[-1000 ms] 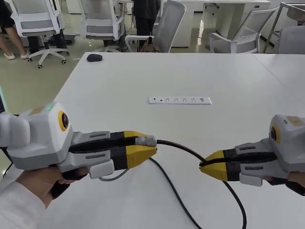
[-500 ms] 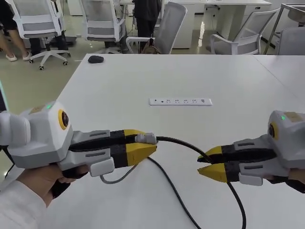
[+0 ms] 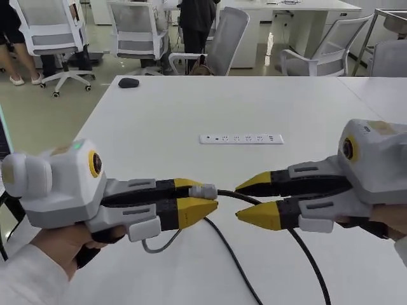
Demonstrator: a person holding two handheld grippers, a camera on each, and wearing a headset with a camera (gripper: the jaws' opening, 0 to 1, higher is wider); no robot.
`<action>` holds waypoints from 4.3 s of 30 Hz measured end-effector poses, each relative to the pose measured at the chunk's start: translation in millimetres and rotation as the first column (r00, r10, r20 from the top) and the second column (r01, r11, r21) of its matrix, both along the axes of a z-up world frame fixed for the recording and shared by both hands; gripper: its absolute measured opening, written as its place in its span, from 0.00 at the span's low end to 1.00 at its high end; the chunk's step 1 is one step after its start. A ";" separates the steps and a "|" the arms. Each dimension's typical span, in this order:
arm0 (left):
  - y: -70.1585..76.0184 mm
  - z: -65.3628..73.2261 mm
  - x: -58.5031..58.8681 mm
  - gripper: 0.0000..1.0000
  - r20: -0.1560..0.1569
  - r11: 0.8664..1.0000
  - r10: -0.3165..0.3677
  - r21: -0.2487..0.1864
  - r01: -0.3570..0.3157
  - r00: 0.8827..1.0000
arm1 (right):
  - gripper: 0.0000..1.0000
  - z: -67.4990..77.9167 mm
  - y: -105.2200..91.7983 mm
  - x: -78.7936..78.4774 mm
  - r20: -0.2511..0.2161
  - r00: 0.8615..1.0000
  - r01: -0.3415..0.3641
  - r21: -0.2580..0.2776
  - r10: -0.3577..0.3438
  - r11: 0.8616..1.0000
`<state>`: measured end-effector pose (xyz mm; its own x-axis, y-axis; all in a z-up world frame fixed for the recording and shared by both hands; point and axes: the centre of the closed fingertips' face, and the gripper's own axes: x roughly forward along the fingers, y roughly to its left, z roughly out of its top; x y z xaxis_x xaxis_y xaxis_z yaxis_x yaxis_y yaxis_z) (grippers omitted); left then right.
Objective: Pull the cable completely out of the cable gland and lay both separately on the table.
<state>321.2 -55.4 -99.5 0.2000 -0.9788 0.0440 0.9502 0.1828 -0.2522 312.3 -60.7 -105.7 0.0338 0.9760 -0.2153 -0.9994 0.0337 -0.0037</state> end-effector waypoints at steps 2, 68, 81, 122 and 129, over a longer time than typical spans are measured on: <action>-1.9 0.5 -0.8 0.16 0.002 1.000 -0.005 -0.001 0.005 1.000 | 0.20 3.8 6.6 -1.1 0.011 1.000 -0.012 0.002 0.012 1.000; 13.7 -4.9 5.1 0.16 -0.006 1.000 0.030 0.001 -0.030 1.000 | 0.03 -62.5 -60.5 19.1 -0.060 0.992 0.102 -0.132 -0.111 0.986; 17.3 -2.4 7.4 0.16 -0.009 0.999 0.041 0.002 -0.041 0.999 | 0.16 -62.4 -59.0 23.7 -0.037 0.991 0.120 -0.160 -0.128 0.980; 8.1 -7.1 4.3 0.16 -0.020 1.000 0.016 0.012 -0.016 1.000 | 0.03 -5.5 8.3 6.4 0.076 0.997 -0.016 -0.015 0.017 1.000; 6.1 -9.7 4.4 0.16 -0.022 1.000 0.010 0.019 -0.009 1.000 | 0.03 -10.4 4.7 6.8 0.067 0.998 -0.015 -0.025 0.017 1.000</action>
